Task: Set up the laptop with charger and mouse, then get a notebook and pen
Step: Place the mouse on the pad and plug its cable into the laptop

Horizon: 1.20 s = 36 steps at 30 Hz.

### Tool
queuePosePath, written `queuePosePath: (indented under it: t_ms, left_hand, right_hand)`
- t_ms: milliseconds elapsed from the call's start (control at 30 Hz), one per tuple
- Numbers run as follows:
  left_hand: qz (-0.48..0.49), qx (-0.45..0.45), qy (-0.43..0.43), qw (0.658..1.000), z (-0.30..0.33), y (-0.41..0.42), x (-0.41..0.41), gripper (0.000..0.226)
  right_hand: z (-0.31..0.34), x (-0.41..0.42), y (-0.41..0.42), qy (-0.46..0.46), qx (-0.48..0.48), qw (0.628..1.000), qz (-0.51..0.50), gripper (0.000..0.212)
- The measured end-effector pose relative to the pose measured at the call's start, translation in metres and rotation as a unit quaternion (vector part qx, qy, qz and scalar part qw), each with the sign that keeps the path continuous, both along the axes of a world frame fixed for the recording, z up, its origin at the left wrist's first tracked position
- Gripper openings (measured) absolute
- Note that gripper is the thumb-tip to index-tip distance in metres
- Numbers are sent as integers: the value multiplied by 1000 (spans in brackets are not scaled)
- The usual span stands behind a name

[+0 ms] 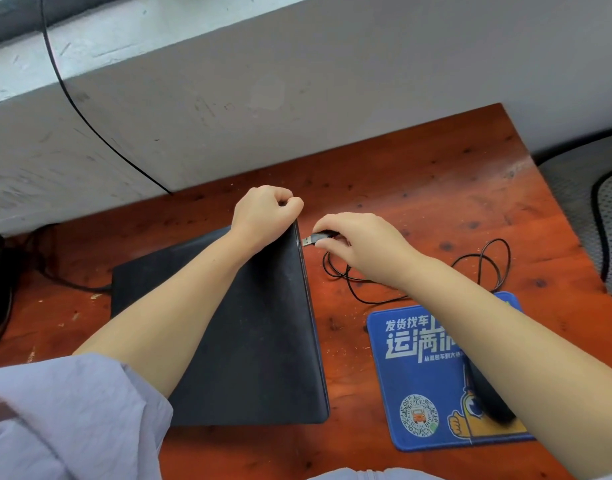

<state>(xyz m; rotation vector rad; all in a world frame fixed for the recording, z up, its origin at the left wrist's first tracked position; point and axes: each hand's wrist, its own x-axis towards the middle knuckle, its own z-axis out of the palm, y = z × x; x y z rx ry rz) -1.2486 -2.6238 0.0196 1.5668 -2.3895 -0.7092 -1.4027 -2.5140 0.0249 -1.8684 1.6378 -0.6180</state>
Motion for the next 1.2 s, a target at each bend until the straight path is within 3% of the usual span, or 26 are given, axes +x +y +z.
queuePosePath:
  t_ms: [167, 567, 867, 1067, 1200]
  left_hand:
    - [13, -4, 9, 1000, 0, -1, 0, 34]
    - [13, -10, 20, 1000, 2, 1, 1, 35]
    - [-3, -7, 4, 1000, 2, 3, -1, 33]
    - [-4, -3, -12, 1000, -6, 6, -4, 30]
    - [-11, -9, -18, 1000, -7, 9, -5, 29]
  right_hand:
    - [-4, -4, -10, -93, 134, 986, -27, 46]
    - [3, -4, -24, -150, 214, 965, -38, 39]
    - [7, -4, -25, -126, 227, 965, -23, 39]
    - [18, -2, -32, -22, 225, 974, 21, 38]
    - [16, -3, -31, -10, 229, 973, 17, 39]
